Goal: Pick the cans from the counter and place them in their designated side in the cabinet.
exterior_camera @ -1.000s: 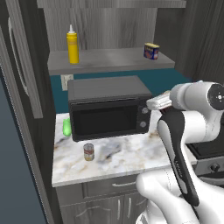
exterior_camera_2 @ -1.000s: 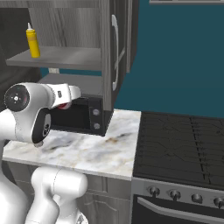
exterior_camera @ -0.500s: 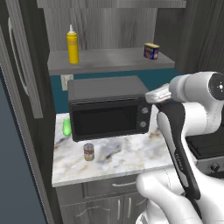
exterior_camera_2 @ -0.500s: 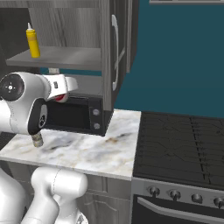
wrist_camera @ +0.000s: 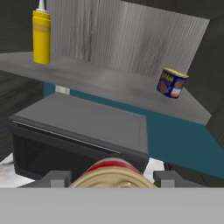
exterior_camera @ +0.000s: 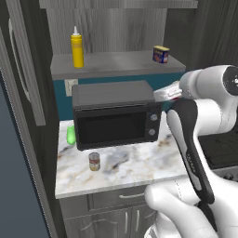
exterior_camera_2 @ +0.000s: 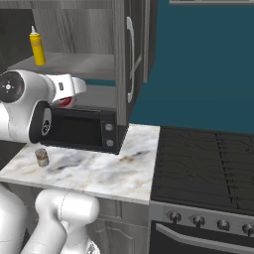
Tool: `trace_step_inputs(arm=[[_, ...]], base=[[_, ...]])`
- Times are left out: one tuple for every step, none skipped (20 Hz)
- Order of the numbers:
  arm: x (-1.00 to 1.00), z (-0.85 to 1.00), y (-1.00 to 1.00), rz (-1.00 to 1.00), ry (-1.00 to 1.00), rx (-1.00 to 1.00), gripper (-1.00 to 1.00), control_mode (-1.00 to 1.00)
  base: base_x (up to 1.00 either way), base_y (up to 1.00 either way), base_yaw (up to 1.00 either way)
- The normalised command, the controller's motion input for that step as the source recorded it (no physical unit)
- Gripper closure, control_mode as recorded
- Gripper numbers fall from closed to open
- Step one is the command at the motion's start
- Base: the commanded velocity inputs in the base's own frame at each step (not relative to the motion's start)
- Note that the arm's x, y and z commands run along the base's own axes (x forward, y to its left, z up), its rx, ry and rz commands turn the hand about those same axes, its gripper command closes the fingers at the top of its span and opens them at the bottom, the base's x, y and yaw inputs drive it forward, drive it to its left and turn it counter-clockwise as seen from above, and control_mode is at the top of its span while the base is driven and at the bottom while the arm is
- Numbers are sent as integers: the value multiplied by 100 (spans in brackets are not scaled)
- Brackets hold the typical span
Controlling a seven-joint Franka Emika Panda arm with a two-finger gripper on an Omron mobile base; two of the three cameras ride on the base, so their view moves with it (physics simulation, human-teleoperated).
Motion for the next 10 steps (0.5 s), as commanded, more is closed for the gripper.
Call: trace_step_inputs(arm=[[4,24,0,1,0,0,100,-100],[5,24,0,1,0,0,100,-100],[6,24,0,1,0,0,100,-100],[6,24,0,1,0,0,100,-100],[7,24,0,1,0,0,100,-100],[8,24,0,1,0,0,100,-100],[8,22,0,1,0,0,100,-100],[7,20,0,1,0,0,100,-100],[8,19,0,1,0,0,100,-100],[12,15,2,1,0,0,100,-100]], base=[[0,0,0],[0,0,0],[0,0,0],[0,0,0],[0,0,0],[0,0,0],[0,0,0],[0,0,0],[0,0,0],[0,0,0]])
